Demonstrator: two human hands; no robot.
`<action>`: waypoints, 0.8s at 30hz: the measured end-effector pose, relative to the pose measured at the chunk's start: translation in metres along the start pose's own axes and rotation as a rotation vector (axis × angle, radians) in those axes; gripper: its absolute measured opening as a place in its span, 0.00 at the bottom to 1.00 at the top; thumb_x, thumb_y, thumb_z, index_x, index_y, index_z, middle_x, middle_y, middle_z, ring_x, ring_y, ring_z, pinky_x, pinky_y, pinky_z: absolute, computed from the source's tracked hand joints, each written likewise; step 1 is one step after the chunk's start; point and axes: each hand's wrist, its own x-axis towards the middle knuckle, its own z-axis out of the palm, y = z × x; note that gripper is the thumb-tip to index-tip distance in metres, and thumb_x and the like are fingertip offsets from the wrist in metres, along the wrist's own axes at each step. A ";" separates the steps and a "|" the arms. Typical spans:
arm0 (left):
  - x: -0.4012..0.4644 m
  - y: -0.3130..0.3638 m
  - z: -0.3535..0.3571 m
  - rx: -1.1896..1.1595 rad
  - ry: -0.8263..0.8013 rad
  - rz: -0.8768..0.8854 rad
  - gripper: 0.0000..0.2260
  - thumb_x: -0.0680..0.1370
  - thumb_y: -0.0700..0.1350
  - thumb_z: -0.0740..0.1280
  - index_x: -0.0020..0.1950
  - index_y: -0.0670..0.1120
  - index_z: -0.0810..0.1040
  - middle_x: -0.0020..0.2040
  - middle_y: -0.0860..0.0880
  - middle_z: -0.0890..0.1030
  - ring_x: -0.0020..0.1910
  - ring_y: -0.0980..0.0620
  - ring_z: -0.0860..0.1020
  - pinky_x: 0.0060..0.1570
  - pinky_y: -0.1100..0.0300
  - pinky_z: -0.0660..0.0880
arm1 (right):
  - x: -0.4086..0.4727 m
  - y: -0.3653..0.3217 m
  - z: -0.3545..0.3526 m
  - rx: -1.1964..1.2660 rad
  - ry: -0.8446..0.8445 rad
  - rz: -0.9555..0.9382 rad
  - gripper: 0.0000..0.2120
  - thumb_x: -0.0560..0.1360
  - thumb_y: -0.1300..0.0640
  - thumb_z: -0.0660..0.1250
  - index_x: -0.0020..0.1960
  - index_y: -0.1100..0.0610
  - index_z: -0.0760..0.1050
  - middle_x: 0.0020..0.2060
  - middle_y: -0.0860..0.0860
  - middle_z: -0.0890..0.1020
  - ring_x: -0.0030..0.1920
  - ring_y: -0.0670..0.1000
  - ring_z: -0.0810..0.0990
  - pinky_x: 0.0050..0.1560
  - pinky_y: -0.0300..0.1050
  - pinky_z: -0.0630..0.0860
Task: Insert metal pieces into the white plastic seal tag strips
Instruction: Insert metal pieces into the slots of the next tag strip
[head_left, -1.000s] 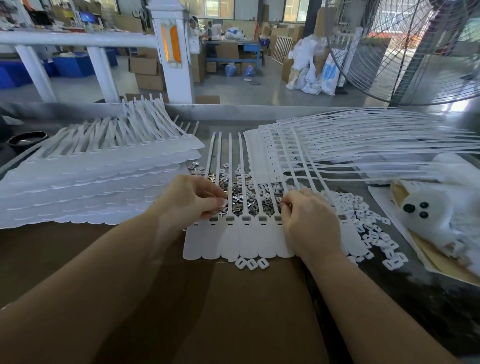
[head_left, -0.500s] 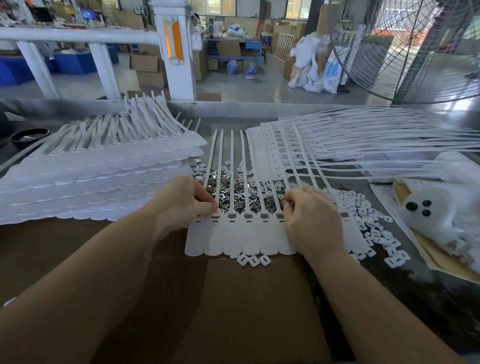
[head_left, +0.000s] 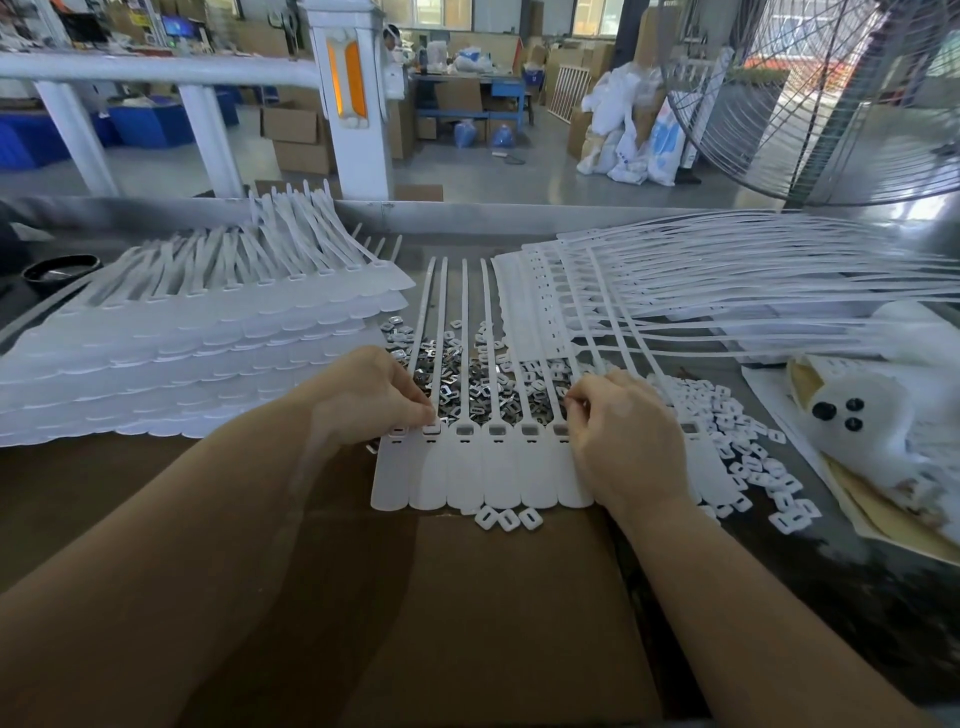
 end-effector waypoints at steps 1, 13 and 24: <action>0.000 0.000 0.000 0.004 0.000 0.001 0.03 0.73 0.43 0.71 0.42 0.45 0.83 0.37 0.48 0.80 0.34 0.55 0.73 0.29 0.65 0.70 | 0.000 0.000 0.000 0.003 0.001 -0.002 0.08 0.77 0.58 0.61 0.48 0.58 0.79 0.42 0.52 0.79 0.44 0.50 0.73 0.43 0.38 0.61; 0.003 -0.001 0.001 0.004 0.010 -0.013 0.01 0.72 0.45 0.72 0.41 0.48 0.82 0.41 0.49 0.80 0.37 0.55 0.74 0.30 0.68 0.67 | 0.000 0.000 0.000 -0.008 0.001 -0.001 0.08 0.77 0.58 0.61 0.48 0.59 0.79 0.42 0.52 0.79 0.45 0.51 0.74 0.43 0.37 0.60; 0.001 -0.001 -0.001 -0.003 -0.046 -0.009 0.06 0.76 0.46 0.68 0.45 0.44 0.82 0.41 0.45 0.81 0.36 0.54 0.74 0.35 0.64 0.71 | 0.000 0.000 0.001 -0.007 0.002 0.001 0.08 0.77 0.58 0.61 0.48 0.58 0.79 0.42 0.52 0.79 0.45 0.51 0.74 0.44 0.37 0.60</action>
